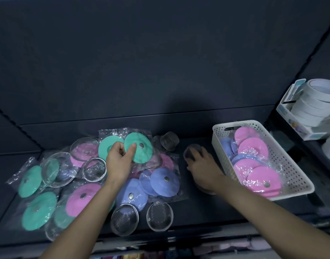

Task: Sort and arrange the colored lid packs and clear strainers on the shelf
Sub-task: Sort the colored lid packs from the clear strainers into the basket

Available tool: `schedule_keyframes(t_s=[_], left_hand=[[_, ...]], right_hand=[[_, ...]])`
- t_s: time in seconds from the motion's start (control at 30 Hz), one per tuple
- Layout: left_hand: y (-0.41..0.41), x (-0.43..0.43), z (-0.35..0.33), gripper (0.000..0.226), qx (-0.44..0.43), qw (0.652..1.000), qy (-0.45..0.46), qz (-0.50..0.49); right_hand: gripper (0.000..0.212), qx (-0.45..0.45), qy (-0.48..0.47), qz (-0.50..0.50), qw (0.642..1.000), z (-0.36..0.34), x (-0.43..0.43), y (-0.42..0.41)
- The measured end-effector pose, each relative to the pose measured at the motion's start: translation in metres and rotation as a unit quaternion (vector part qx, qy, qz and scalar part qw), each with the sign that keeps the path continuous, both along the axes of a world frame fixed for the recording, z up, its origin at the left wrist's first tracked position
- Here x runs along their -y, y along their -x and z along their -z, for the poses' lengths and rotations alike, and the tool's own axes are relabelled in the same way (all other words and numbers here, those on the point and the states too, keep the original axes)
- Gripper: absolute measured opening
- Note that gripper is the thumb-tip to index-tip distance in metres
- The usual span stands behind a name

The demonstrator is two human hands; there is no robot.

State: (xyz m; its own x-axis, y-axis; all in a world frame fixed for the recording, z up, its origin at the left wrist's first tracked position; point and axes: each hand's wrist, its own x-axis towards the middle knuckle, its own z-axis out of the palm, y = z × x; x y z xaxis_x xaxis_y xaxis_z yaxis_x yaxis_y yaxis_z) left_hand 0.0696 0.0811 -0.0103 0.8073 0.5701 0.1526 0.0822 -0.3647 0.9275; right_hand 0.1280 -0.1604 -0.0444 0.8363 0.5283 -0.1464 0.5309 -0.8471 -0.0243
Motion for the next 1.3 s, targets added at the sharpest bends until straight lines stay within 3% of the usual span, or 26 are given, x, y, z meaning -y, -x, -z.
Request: schedule_keyframes(t_s=[0.1, 0.17, 0.27, 0.3, 0.43, 0.5, 0.57, 0.63, 0.83, 0.9, 1.07, 1.2, 1.3], left_hand=[[0.003, 0.0, 0.006, 0.037, -0.016, 1.0, 0.02, -0.012], [0.006, -0.001, 0.008, 0.027, -0.028, 0.998, 0.048, -0.019], [0.009, -0.001, 0.009, 0.022, -0.028, 0.997, 0.071, -0.021], [0.009, -0.001, 0.008, 0.023, -0.026, 0.997, 0.077, -0.02], [0.013, -0.002, 0.01, 0.023, -0.033, 0.996, 0.087, -0.001], [0.015, 0.0, 0.011, 0.02, -0.029, 0.996, 0.081, 0.01], [0.015, -0.001, 0.01, 0.009, -0.021, 0.997, 0.07, 0.015], [0.016, -0.003, 0.01, 0.015, -0.016, 0.997, 0.066, 0.021], [0.018, -0.009, 0.002, 0.024, -0.009, 0.997, 0.08, 0.017], [0.017, -0.014, 0.007, 0.03, -0.005, 0.997, 0.075, 0.024], [0.012, -0.035, 0.001, 0.032, -0.004, 0.998, 0.059, 0.001], [-0.006, -0.061, -0.003, 0.034, -0.05, 0.998, -0.044, -0.022], [-0.02, -0.072, -0.003, 0.033, -0.109, 0.994, -0.026, -0.005]], right_hand=[[0.047, -0.051, -0.096, -0.005, 0.994, -0.006, -0.007, 0.014], [0.036, -0.111, -0.167, 0.033, 0.979, -0.014, -0.02, 0.027], [0.026, -0.206, -0.269, 0.151, 0.929, -0.013, -0.043, 0.032], [0.028, -0.245, -0.322, 0.215, 0.889, -0.008, -0.048, 0.031], [0.032, -0.378, -0.519, 0.412, 0.647, -0.004, -0.067, 0.023], [0.034, -0.412, -0.538, 0.426, 0.599, -0.009, -0.076, 0.021], [0.045, -0.427, -0.532, 0.427, 0.594, -0.009, -0.087, 0.019], [0.047, -0.43, -0.527, 0.426, 0.597, -0.007, -0.095, 0.018], [0.013, -0.405, -0.531, 0.447, 0.595, 0.001, -0.092, 0.008], [0.012, -0.369, -0.526, 0.438, 0.628, 0.001, -0.086, 0.003], [0.01, -0.246, -0.49, 0.368, 0.751, -0.018, -0.066, -0.011], [0.017, -0.193, -0.513, 0.347, 0.761, -0.038, -0.058, -0.022], [0.02, -0.19, -0.536, 0.344, 0.747, -0.041, -0.059, -0.024]])
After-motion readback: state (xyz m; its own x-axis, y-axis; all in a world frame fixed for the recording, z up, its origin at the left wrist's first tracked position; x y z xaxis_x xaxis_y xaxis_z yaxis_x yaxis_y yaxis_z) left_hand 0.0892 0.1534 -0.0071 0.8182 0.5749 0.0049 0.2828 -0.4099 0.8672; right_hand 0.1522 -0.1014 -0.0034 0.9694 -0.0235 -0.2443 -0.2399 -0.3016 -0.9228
